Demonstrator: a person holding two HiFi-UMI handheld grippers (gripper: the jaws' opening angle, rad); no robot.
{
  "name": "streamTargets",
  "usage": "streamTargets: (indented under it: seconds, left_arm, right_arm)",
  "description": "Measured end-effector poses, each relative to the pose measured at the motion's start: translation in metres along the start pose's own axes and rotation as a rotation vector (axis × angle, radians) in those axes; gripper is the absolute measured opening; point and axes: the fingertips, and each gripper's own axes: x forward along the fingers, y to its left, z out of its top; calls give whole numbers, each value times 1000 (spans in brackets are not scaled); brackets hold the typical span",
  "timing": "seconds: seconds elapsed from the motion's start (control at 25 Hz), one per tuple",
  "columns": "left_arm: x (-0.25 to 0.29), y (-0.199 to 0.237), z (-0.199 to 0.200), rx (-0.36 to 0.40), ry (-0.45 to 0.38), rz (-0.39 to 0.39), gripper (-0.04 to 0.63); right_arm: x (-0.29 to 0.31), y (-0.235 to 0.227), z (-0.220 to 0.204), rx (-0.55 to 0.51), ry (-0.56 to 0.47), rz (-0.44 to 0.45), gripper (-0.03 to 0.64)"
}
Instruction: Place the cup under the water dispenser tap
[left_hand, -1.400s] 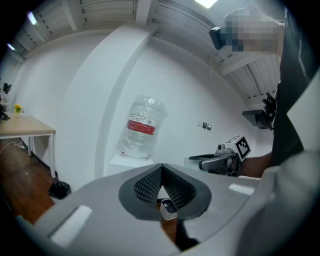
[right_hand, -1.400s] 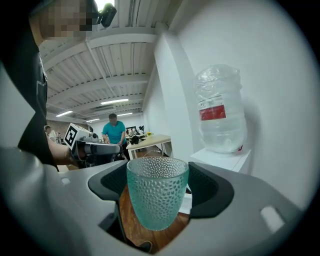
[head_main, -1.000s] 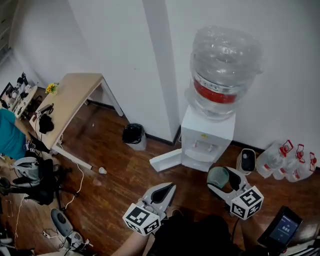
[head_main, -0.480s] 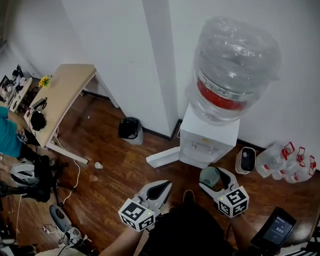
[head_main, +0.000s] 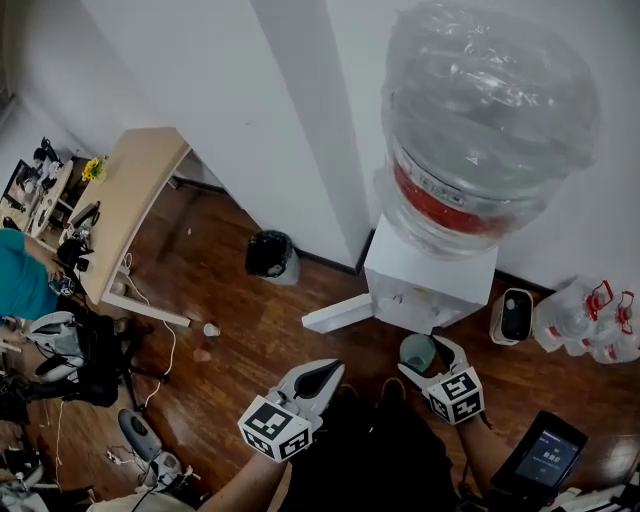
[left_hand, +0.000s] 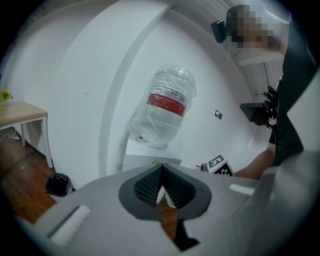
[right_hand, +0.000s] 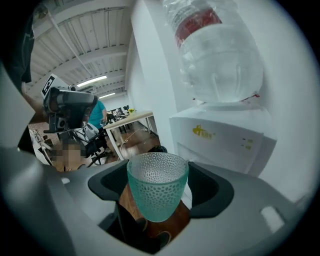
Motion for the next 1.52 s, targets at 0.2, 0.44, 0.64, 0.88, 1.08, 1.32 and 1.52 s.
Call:
streamTargets:
  seconds: [0.2,0.44,0.64,0.88,1.08,1.32,1.52]
  left_arm:
    - [14,29,-18,-8,28,-6,-12]
    - [34,58,-56,10,79,-42,-12]
    - [62,70,-104,46,137,-116,-12]
    - [88,91,-139,34,152,-119,-12]
    - [102,111,-160,60,184,-126,-12]
    - [128,133,-187,52,172,-121,-12]
    - [147,141,-200,51,170,-143,-12]
  right_arm:
    - [51,-20,-41,49,66,-33,371]
    - [98,-40,-77,69,53,-127,371]
    - [130,-63,-100,93,-2,-198,371]
    - [170,-95,-117,40,-65,-246,370]
    - [198,-110,-120,15,-116,-264,370]
    - [221,-124,-132,-37,-155,-308,370]
    - [242,-136,-144,-74,-163,-331,370]
